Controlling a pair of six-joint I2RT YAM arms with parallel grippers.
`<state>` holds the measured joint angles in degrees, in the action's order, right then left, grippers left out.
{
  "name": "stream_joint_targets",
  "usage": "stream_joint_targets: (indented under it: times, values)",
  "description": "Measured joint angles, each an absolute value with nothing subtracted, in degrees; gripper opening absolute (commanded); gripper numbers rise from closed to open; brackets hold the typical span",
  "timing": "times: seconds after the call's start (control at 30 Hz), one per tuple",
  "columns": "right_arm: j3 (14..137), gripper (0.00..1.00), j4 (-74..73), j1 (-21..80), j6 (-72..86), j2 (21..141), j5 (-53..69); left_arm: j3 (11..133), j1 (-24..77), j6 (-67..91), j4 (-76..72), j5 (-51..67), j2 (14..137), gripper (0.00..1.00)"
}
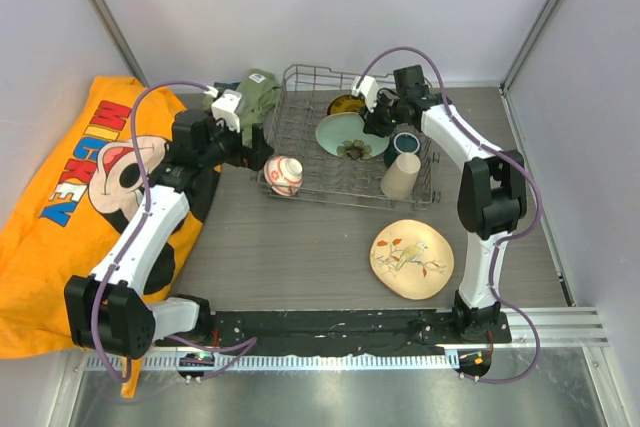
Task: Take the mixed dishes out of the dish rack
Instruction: Pick up the plate from the dish rack.
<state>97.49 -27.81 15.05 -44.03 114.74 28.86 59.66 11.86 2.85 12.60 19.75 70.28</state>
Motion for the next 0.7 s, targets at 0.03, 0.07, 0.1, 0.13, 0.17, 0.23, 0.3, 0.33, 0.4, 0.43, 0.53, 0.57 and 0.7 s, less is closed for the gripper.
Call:
stream_joint_targets:
  times: [0.03,0.07,0.1,0.13,0.17,0.23,0.3,0.33,0.4,0.43,0.53,0.57,0.7]
  values:
    - [97.49,0.14,-27.92,15.05,-44.23,114.69,28.86,59.66,11.86,2.90,12.56,19.79,70.35,1.00]
    - [97.49,0.14,-28.08,15.05,-44.45,114.65,28.86,59.66,11.86,2.96,12.51,19.81,70.41,1.00]
    - [97.49,0.14,-28.27,15.05,-44.62,114.59,28.86,59.66,11.86,2.98,12.51,19.84,70.48,1.00]
    - [97.49,0.14,-28.45,15.00,-44.86,114.52,28.84,59.66,11.86,3.01,12.49,19.92,70.54,1.00]
    - [97.49,0.14,-28.71,14.98,-45.06,114.45,28.82,59.66,11.86,3.01,12.49,20.03,70.61,1.00]
    - [97.51,0.14,-29.08,14.85,-45.36,114.21,28.77,59.66,11.86,3.05,12.45,20.25,70.76,1.00]
    - [97.51,0.14,-29.41,14.68,-45.50,114.06,28.82,59.66,11.86,3.09,12.38,20.49,70.89,1.00]
    - [97.56,0.14,-29.63,14.59,-45.60,113.99,28.84,59.66,11.86,3.14,12.34,20.58,70.98,1.00]
    - [97.91,0.14,-30.30,14.37,-45.74,113.84,28.93,59.64,11.86,3.31,12.25,20.69,71.18,1.00]
    - [98.08,0.13,-30.65,14.24,-45.78,113.78,29.04,59.64,11.86,3.49,12.25,20.71,71.26,1.00]
    - [98.54,0.13,-31.75,13.85,-45.78,113.32,29.26,59.64,11.86,3.97,12.21,20.86,71.53,1.00]
    - [98.85,0.13,-32.25,13.74,-45.43,113.08,29.30,59.64,11.86,4.03,12.19,20.93,71.64,1.00]
    - [100.09,0.13,-33.21,12.86,-44.91,112.66,29.34,59.64,11.86,4.10,11.92,21.10,72.07,1.00]
